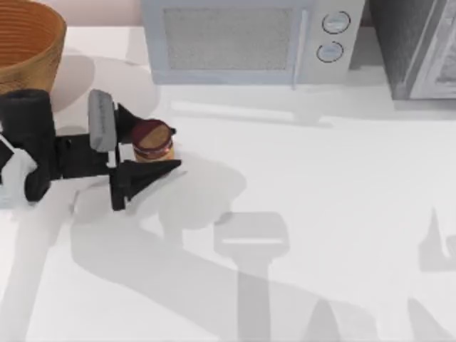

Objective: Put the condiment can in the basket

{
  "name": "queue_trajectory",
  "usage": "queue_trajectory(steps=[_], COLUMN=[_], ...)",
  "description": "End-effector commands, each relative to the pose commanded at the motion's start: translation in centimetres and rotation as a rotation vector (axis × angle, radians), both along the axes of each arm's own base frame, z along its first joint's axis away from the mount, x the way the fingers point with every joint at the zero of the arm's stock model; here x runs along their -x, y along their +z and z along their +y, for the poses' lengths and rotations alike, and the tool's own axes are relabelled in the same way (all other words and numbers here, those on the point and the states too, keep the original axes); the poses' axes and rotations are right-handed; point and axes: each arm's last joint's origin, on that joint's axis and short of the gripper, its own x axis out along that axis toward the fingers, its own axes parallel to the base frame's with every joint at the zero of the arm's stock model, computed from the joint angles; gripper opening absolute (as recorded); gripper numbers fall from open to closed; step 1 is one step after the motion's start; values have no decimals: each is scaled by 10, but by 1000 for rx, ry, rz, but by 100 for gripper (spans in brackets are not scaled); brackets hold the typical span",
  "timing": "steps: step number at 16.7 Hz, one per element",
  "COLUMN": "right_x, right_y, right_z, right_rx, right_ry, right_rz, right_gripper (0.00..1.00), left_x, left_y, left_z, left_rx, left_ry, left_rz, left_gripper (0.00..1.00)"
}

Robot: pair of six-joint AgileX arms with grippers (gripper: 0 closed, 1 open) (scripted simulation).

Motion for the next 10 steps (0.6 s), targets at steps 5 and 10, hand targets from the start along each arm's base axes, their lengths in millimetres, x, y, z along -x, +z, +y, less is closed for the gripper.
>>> queue_trajectory(steps=[5,10], right_x=[0,0], right_y=[0,0], right_z=[0,0], right_rx=[0,0], right_ry=[0,0], right_rz=[0,0], right_gripper=[100,100], left_x=[-65,-97], left_y=[81,156], left_z=[28,101], left_rx=[-23,-32], left_ry=[170,373], left_rz=[-147,-154], left_gripper=[0,0])
